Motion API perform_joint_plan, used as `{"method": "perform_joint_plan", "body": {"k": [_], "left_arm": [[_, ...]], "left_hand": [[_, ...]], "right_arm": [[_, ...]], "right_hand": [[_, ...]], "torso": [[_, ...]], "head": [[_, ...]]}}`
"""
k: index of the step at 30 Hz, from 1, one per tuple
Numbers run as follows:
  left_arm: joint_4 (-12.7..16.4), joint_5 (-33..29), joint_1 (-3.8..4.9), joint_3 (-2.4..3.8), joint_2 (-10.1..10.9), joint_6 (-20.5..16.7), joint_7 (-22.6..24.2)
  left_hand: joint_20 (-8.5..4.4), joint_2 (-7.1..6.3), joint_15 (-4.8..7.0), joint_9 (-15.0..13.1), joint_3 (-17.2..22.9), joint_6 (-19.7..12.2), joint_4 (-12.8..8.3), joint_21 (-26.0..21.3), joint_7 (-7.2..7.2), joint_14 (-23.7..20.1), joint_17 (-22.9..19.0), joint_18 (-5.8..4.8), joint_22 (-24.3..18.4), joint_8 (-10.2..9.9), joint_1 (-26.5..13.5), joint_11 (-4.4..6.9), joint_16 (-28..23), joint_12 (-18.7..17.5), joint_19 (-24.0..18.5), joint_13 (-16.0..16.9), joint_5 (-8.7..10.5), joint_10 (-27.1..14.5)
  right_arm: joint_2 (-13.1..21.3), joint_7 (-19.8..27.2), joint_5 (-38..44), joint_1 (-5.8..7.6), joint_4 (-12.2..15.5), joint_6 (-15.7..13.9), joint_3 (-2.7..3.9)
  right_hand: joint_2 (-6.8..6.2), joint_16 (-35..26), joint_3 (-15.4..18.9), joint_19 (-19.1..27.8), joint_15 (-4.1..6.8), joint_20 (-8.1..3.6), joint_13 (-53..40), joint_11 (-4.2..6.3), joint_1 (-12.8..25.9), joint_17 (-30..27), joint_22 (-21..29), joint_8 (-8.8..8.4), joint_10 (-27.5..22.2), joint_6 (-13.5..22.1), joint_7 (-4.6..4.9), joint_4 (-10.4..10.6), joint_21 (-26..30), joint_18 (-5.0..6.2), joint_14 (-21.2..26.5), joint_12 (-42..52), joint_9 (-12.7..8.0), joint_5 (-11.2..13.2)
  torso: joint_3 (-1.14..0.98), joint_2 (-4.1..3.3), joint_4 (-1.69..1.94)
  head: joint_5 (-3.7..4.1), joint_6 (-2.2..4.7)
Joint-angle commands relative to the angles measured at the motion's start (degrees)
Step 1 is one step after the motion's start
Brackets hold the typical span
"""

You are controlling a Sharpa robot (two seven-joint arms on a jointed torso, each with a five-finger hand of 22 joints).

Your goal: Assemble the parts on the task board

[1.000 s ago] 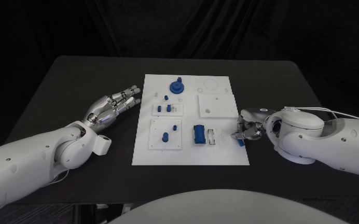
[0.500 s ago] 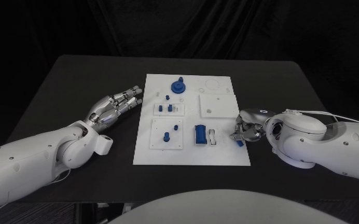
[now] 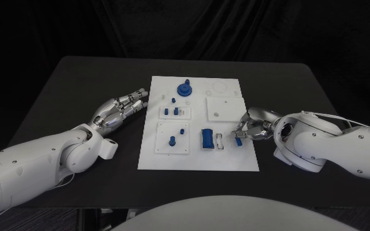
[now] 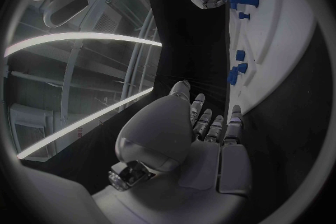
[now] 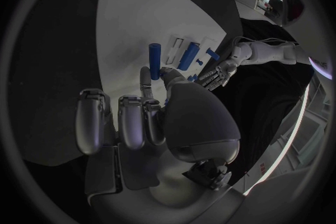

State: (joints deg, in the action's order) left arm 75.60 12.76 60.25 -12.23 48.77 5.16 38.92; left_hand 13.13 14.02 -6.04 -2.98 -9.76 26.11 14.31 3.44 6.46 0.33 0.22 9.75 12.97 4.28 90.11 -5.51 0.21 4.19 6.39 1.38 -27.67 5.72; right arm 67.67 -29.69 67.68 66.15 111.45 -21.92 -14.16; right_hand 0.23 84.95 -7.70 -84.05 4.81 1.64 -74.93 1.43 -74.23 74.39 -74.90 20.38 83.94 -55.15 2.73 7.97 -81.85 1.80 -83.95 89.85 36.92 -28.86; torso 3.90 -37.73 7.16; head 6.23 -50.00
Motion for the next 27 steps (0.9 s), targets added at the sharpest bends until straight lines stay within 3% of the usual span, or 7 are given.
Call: {"method": "perform_joint_plan", "body": {"k": [1, 12, 27], "left_arm": [[0.03, -0.29, -0.1, 0.05, -0.17, 0.63, 2.13], [-0.21, -0.29, -0.1, 0.05, -0.51, 0.84, 2.18], [-0.16, -0.29, -0.13, 0.05, -0.51, 0.94, 2.1]], "left_hand": [[0.18, 0.33, -0.39, -0.01, 0.31, -0.18, 0.01, 0.24, 0.21, 0.13, -0.03, 0.66, 0.07, 0.05, 0.34, -0.32, 0.0, 0.23, -0.01, 0.09, -0.36, -0.05], [0.18, 0.33, -0.39, -0.01, 0.31, -0.18, 0.01, 0.24, 0.21, 0.13, -0.03, 0.66, 0.07, 0.05, 0.34, -0.32, 0.0, 0.23, -0.01, 0.09, -0.36, -0.05], [0.23, 0.36, -0.45, 0.0, 0.42, -0.22, -0.08, 0.24, 0.22, 0.13, -0.03, 0.66, 0.02, 0.04, 0.42, -0.34, 0.0, 0.26, -0.01, 0.09, -0.38, -0.05]], "right_arm": [[-0.74, 2.27, -10.38, 0.26, -0.38, -3.59, -0.01], [-3.56, 2.77, -16.64, 0.4, -2.25, -2.6, -0.05], [-5.85, 2.32, -17.87, 0.16, -4.5, 0.67, -0.09]], "right_hand": [[-0.16, -0.22, -1.75, -1.97, 0.44, -0.49, -15.07, 0.24, 0.86, -0.12, -12.05, -0.46, 6.06, -0.82, -0.26, -1.2, 0.47, 0.49, -3.33, 0.15, -0.18, -0.3], [0.14, -0.55, -2.44, -1.12, 0.23, -0.34, -15.07, -0.01, 2.69, -0.92, -11.43, -1.04, 6.06, -0.56, 0.02, -0.57, 2.29, 0.92, -3.2, 0.15, -0.5, 0.8], [0.42, -0.69, -2.83, -0.93, 0.13, -0.21, -15.07, -0.13, 4.91, -1.22, -11.27, -1.31, 6.06, -0.64, 0.13, 0.32, 2.85, 1.03, -3.2, 0.15, -0.6, 4.76]], "torso": [[0.09, 0.07, 0.06], [0.13, 0.01, 0.22], [0.11, 0.1, 0.0]], "head": [[-0.12, 0.0], [0.03, 0.0], [-0.88, 0.0]]}}
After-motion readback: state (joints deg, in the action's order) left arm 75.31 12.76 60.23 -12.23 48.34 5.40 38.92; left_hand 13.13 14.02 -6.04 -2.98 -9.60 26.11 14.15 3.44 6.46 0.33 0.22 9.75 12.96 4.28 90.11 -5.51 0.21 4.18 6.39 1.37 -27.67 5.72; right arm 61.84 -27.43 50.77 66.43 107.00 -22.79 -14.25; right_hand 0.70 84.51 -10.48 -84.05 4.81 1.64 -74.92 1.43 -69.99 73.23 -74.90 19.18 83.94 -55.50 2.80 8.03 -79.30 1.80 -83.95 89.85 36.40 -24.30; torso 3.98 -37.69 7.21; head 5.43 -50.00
